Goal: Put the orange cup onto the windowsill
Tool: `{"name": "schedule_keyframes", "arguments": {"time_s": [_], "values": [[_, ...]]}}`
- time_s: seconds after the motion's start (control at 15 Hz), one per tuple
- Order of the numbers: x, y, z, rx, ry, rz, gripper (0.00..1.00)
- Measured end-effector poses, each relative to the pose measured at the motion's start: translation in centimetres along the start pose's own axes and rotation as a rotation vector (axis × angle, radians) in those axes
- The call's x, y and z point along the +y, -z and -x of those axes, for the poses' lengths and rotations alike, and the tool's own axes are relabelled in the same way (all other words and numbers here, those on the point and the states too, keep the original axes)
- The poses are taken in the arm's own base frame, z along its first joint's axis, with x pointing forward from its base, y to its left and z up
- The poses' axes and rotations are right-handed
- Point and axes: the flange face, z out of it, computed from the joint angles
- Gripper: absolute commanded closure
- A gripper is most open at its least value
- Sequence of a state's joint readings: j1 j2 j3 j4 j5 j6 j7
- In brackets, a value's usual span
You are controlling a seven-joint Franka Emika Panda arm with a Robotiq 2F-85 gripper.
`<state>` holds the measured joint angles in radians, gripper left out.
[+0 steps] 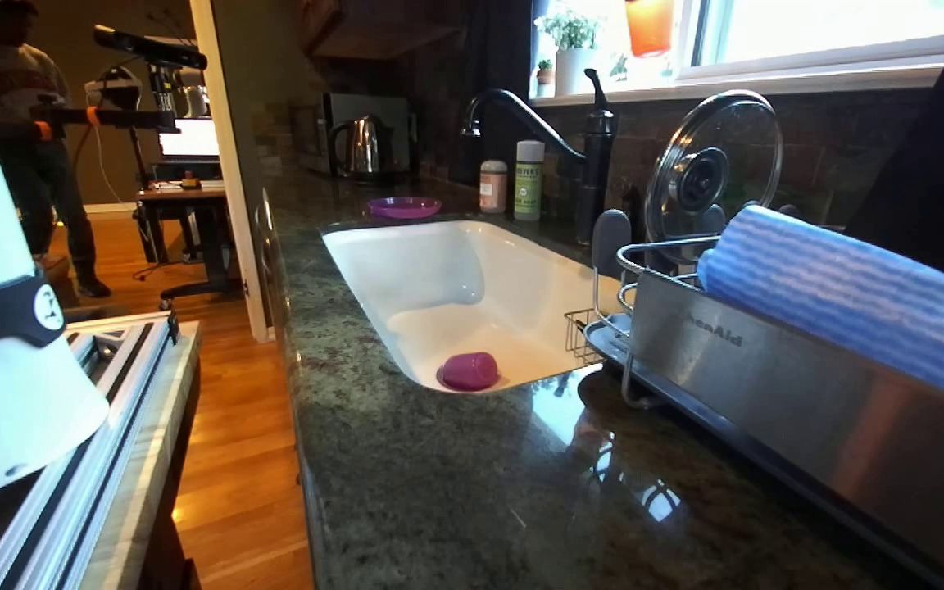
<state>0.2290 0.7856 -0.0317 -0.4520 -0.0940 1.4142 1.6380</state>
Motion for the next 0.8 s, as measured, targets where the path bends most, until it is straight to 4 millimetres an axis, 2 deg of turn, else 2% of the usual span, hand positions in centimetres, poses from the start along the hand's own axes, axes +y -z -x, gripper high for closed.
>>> {"name": "schedule_keyframes", "arguments": {"time_s": [0.27, 0.8], "values": [[-1.4, -0.8, 0.1, 0.009, 0.064, -0.079, 0.99], [-2.9, -2.6, 1.6, 0.000, 0.088, -0.154, 0.99]]}}
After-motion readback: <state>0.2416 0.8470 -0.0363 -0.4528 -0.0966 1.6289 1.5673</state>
